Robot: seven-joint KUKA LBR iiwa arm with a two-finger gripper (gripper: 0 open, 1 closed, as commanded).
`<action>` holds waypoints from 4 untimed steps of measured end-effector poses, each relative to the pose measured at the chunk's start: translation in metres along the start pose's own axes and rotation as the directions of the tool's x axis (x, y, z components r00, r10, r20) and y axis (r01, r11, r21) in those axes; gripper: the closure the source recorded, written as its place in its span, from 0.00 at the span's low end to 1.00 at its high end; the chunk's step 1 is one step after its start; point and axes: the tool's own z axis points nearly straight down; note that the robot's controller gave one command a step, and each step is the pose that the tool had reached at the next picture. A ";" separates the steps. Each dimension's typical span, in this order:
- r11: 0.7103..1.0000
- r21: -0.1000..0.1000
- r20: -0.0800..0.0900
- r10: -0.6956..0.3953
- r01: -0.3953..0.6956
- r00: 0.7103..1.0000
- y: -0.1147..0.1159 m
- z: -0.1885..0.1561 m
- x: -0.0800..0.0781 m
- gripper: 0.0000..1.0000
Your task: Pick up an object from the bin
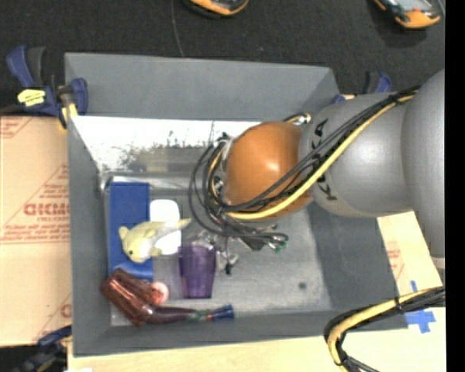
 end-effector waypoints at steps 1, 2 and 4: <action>1.000 -0.001 -0.001 0.001 -0.001 1.000 0.000 -0.006 0.001 1.00; 1.000 0.000 0.000 0.004 -0.004 1.000 -0.001 -0.012 0.001 1.00; 1.000 -0.001 -0.001 0.005 -0.005 1.000 -0.001 -0.086 0.000 1.00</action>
Offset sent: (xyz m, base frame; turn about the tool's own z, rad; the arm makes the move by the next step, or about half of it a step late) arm -0.0004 -0.0002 0.0152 0.0007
